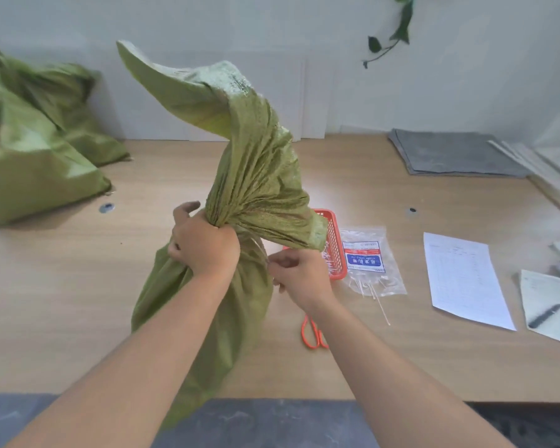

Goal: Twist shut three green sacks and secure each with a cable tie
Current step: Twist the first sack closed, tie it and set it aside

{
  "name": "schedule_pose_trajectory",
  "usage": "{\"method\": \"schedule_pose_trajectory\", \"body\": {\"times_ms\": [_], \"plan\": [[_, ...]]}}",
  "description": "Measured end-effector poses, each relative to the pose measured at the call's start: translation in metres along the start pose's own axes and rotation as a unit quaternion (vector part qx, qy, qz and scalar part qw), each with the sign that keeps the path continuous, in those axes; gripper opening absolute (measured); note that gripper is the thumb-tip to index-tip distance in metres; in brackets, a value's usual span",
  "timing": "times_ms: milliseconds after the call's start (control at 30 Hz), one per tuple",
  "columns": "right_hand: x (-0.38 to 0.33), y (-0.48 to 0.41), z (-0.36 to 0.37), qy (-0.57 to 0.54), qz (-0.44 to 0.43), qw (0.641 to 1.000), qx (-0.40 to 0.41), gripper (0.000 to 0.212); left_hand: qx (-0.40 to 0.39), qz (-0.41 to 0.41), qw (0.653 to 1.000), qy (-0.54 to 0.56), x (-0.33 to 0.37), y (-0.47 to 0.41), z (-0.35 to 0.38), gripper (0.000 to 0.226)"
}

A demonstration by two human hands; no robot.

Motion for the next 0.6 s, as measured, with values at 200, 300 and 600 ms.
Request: {"method": "schedule_pose_trajectory", "body": {"times_ms": [200,300,600], "plan": [[-0.054,-0.009,0.029,-0.003,-0.034,0.998,0.06,0.008,-0.02,-0.017,0.998,0.053,-0.003,-0.031,-0.029,0.042],[-0.077,-0.014,0.051,0.025,-0.039,0.997,0.057,0.016,-0.06,-0.05,0.994,0.079,-0.012,-0.051,-0.034,0.031],[-0.128,-0.028,0.083,0.063,-0.03,0.997,0.039,0.013,-0.182,0.002,0.964,0.195,0.003,-0.095,-0.037,0.032]]}}
Point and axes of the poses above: each hand's wrist, its own y-axis away from the middle knuckle, its own z-axis out of the palm, x = y × z, the point moved 7 cm from there along -y, towards the middle knuckle, and after that the axes turned 1 degree about z, right-handed, at the moved point
